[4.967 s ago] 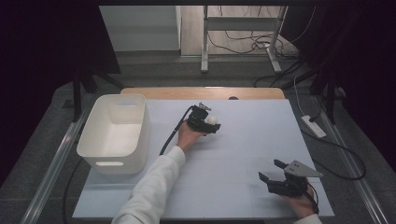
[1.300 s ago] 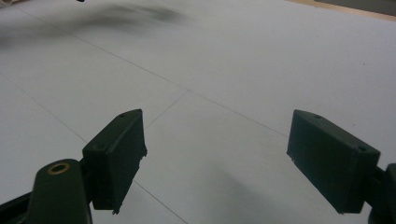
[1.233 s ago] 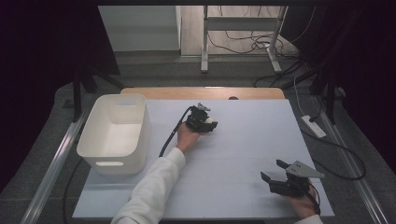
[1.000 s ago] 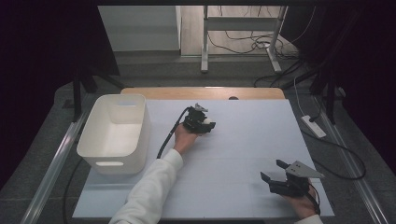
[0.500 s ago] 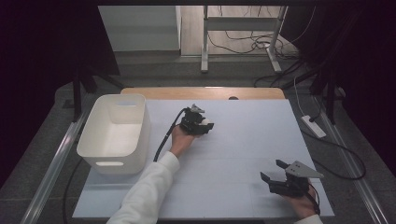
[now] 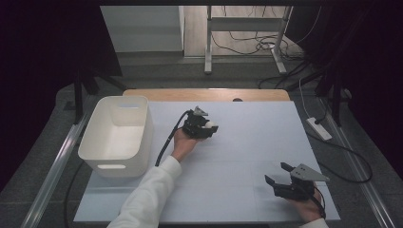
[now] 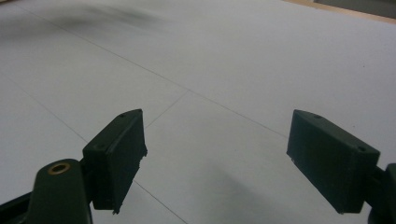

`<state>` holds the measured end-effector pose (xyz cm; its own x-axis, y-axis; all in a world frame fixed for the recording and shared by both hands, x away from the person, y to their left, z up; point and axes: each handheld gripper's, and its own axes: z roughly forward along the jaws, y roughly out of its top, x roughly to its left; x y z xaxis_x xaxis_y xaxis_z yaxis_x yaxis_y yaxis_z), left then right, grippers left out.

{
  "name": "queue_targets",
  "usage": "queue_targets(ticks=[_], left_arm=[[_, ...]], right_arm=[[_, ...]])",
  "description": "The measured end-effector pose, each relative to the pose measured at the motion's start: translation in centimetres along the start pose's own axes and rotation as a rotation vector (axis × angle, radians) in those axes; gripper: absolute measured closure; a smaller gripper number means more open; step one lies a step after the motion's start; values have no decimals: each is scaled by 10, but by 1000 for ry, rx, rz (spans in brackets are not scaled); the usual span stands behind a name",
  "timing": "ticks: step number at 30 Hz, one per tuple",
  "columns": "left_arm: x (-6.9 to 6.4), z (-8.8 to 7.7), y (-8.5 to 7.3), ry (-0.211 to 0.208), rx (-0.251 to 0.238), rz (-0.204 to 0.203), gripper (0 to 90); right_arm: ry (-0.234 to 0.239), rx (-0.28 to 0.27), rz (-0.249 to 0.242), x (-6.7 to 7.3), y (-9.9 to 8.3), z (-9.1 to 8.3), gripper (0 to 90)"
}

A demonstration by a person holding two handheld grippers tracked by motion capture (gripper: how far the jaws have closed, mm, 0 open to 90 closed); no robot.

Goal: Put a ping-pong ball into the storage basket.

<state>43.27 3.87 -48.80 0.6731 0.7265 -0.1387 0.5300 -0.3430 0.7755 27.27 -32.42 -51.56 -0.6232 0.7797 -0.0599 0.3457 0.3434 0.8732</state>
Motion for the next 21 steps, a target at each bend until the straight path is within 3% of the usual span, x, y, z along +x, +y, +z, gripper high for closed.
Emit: queue_targets(ticks=[14, 21], left_arm=[[2, -13, -3, -9, -24, -18, 503], [0, -23, -2, -11, -44, -6, 503]], right_arm=[[-4, -1, 2, 0, 0, 0, 191], [-5, -1, 1, 0, 0, 0, 192]])
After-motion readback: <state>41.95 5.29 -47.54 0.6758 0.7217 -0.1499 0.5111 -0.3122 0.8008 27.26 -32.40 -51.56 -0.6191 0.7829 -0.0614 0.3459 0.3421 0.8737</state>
